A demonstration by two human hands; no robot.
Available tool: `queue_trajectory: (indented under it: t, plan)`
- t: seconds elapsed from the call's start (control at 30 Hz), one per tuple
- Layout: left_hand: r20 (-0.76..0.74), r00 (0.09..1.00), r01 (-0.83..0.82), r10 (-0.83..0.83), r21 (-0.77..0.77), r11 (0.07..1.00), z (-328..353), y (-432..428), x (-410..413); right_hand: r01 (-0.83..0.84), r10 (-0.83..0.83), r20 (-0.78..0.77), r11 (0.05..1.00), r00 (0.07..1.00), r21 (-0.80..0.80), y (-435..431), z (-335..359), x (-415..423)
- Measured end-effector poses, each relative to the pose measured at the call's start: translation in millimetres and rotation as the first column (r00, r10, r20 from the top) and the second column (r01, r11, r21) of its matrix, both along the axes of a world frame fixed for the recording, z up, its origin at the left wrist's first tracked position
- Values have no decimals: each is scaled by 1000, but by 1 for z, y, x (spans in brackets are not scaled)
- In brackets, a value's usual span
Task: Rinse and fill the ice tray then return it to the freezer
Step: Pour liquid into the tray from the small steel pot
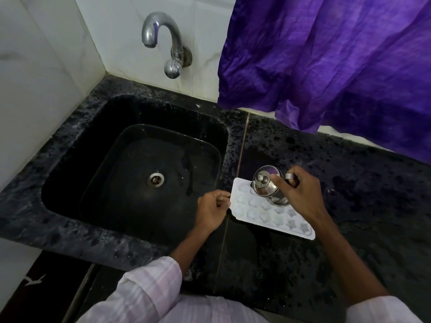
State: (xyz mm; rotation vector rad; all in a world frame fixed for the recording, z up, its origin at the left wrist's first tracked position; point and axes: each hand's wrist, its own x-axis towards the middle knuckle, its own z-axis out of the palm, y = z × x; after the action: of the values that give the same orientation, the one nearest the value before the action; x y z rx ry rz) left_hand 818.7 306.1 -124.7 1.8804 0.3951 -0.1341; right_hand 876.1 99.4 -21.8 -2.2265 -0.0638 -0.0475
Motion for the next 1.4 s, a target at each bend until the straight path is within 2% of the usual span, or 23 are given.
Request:
queue_trajectory:
  t: [1.4]
  plan:
    - [33,999,12,-12,12,1000,-4,-1,-3,52,-52,-23,999,998,-8,-28,3,-66]
